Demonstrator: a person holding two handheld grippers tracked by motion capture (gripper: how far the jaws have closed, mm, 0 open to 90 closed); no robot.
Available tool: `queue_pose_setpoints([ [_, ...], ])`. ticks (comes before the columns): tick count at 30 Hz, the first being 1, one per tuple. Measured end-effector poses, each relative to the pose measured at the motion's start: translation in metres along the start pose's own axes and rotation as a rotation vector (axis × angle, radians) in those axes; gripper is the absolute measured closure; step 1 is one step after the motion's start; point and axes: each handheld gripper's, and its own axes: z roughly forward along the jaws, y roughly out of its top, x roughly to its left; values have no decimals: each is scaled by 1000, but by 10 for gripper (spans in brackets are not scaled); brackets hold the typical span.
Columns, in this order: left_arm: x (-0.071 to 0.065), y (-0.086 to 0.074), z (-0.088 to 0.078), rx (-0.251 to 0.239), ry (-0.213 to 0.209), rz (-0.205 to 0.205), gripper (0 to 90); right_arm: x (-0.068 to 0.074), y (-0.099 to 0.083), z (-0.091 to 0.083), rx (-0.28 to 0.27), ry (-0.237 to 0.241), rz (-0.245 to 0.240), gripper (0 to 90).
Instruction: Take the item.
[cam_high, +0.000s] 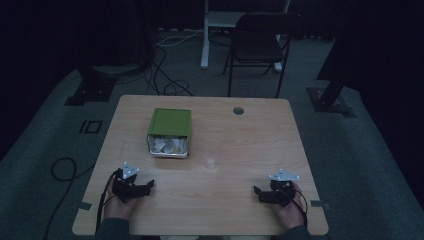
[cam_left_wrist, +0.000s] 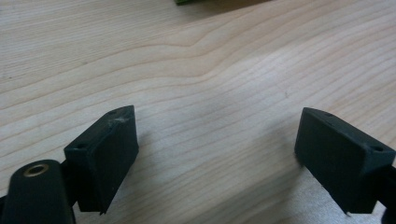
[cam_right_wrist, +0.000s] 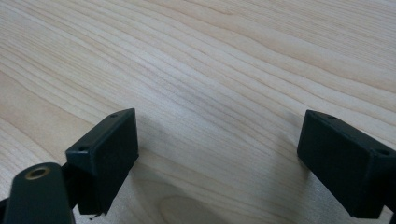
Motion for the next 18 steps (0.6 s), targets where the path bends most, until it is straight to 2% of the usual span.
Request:
queue_pose_setpoints([
  [3,0,0,-1,5,-2,4,152,0,0,0,0,0,0,122],
  [7,2,1,-6,30,-13,15,258,0,0,0,0,2,-1,121],
  [13,2,1,-7,35,-22,20,258,0,0,0,0,2,-1,121],
  [18,6,2,-8,47,-45,43,267,0,0,0,0,1,-2,121],
])
